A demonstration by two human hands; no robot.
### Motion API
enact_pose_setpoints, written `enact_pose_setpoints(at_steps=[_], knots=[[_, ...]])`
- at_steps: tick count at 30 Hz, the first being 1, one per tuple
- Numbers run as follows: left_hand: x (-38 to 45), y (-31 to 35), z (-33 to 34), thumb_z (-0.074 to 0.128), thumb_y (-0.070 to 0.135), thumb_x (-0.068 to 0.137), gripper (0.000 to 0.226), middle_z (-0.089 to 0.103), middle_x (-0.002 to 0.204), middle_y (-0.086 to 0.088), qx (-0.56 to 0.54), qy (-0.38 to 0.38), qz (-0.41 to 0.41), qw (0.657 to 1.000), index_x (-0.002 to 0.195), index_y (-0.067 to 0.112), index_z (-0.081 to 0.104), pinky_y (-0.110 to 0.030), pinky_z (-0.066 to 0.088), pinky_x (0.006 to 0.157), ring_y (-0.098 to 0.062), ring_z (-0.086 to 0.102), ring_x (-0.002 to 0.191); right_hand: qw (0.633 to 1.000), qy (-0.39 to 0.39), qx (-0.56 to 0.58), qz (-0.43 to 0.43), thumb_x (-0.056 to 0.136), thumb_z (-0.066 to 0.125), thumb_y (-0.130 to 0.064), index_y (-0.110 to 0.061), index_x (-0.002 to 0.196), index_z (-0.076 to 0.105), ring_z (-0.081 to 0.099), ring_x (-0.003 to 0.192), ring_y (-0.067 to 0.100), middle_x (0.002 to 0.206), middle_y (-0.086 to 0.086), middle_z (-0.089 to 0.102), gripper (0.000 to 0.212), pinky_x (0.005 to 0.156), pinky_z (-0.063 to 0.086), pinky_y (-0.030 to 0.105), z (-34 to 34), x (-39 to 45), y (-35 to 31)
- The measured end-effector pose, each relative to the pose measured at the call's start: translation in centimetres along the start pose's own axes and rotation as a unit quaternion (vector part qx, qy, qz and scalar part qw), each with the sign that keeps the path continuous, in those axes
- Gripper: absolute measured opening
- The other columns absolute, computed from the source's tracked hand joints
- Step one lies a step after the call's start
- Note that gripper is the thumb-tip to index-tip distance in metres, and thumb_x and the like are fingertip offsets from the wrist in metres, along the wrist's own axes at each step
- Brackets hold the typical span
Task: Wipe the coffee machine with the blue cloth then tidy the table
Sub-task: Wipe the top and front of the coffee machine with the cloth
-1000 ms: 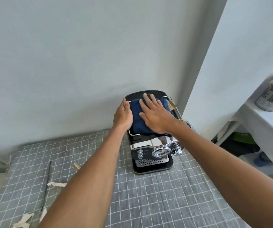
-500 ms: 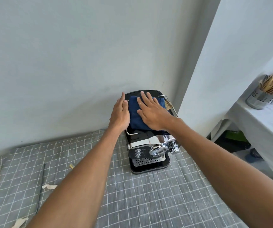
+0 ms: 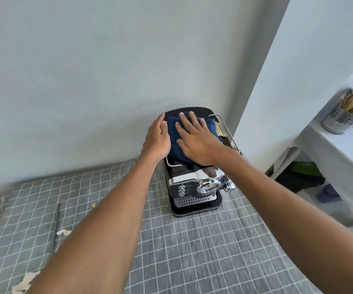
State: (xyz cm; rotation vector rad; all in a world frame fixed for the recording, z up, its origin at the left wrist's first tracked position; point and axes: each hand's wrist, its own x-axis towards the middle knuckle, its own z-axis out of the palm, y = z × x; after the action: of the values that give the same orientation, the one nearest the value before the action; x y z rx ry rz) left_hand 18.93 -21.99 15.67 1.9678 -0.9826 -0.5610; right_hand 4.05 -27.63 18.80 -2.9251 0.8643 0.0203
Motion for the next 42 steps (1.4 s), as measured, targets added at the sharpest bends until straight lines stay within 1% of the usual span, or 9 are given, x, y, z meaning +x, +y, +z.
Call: enact_pose_setpoints(at_steps=[5,11,17,23,25,29,34,39,42], knots=[[0.0,0.1,0.3,0.021,0.036,0.111,0.048,0.035,0.164,0.002,-0.002,0.006,-0.002,1.0,0.158,0.033,0.034,-0.042,0.026,0.122,-0.017,0.036,0.147,0.997,0.012,0.005,-0.075,0.106,0.015,-0.048,-0.006,0.162,0.02,-0.005,0.159,0.029,0.173,0.011,0.002,0.069,0.126,-0.001,0.048,1.3,-4.4,1.2],[-0.1,0.1,0.0,0.023,0.034,0.111,0.049,0.032,0.165,0.005,0.006,0.002,-0.005,1.0,0.159,0.031,0.032,-0.042,0.026,0.122,-0.016,0.034,0.149,0.999,-0.004,0.015,0.047,0.11,0.023,-0.037,-0.002,0.163,0.008,-0.01,0.158,0.036,0.171,0.018,-0.008,0.065,0.128,0.003,0.054,-0.4,0.9,0.0],[-0.3,0.4,0.2,0.023,0.035,0.111,0.047,0.035,0.163,0.003,0.003,0.0,-0.005,1.0,0.157,0.035,0.035,-0.04,0.028,0.121,-0.017,0.038,0.146,0.993,-0.017,0.043,-0.109,0.109,0.023,-0.041,-0.011,0.163,0.02,-0.009,0.159,0.024,0.173,0.004,0.002,0.062,0.129,-0.004,0.046,0.2,-4.8,2.1],[-0.3,0.1,0.2,0.023,0.034,0.112,0.048,0.033,0.165,0.003,0.008,0.004,-0.002,1.0,0.159,0.032,0.033,-0.04,0.026,0.122,-0.016,0.034,0.148,0.999,-0.021,0.042,0.027,0.111,0.029,-0.041,-0.006,0.164,0.008,-0.011,0.158,0.032,0.172,0.013,-0.01,0.067,0.128,0.003,0.053,-1.0,-1.1,0.4],[-0.2,-0.1,0.2,0.023,0.035,0.112,0.048,0.034,0.164,0.003,0.007,0.006,-0.001,1.0,0.158,0.033,0.034,-0.04,0.026,0.122,-0.016,0.035,0.148,1.0,-0.018,0.021,-0.01,0.109,0.028,-0.05,-0.006,0.163,0.009,-0.015,0.158,0.032,0.172,0.013,-0.01,0.073,0.128,-0.002,0.052,0.0,-2.5,0.0],[-0.3,0.0,0.4,0.022,0.036,0.112,0.047,0.036,0.163,0.002,0.002,0.004,-0.004,1.0,0.157,0.034,0.035,-0.042,0.027,0.121,-0.017,0.037,0.147,0.997,-0.018,0.053,-0.052,0.112,0.028,-0.037,-0.007,0.163,0.011,-0.011,0.158,0.029,0.173,0.009,-0.007,0.062,0.128,0.001,0.047,0.6,-5.6,1.7],[-0.3,0.1,0.0,0.024,0.035,0.112,0.047,0.036,0.163,0.002,0.011,-0.006,0.0,1.0,0.157,0.033,0.035,-0.041,0.027,0.121,-0.017,0.037,0.147,0.994,0.009,0.046,0.099,0.111,0.026,-0.03,-0.011,0.164,0.006,-0.001,0.156,0.045,0.17,0.021,-0.005,0.06,0.125,0.01,0.059,-0.4,-1.5,-1.0],[-0.5,0.2,0.0,0.023,0.034,0.112,0.047,0.035,0.163,0.0,0.012,0.001,0.004,1.0,0.157,0.028,0.037,-0.037,0.026,0.122,-0.016,0.035,0.147,0.999,0.035,0.02,-0.016,0.107,0.016,-0.041,-0.012,0.163,0.019,-0.005,0.158,0.038,0.172,0.014,0.0,0.063,0.127,0.007,0.054,1.2,-6.1,-0.9],[-0.5,0.5,0.2,0.024,0.034,0.112,0.047,0.035,0.163,0.0,0.015,-0.001,0.008,1.0,0.157,0.029,0.035,-0.039,0.026,0.122,-0.016,0.035,0.147,0.999,0.01,0.033,0.008,0.109,0.019,-0.039,-0.01,0.164,0.015,-0.004,0.158,0.036,0.172,0.013,-0.003,0.062,0.128,0.009,0.053,0.7,-5.8,0.3]])
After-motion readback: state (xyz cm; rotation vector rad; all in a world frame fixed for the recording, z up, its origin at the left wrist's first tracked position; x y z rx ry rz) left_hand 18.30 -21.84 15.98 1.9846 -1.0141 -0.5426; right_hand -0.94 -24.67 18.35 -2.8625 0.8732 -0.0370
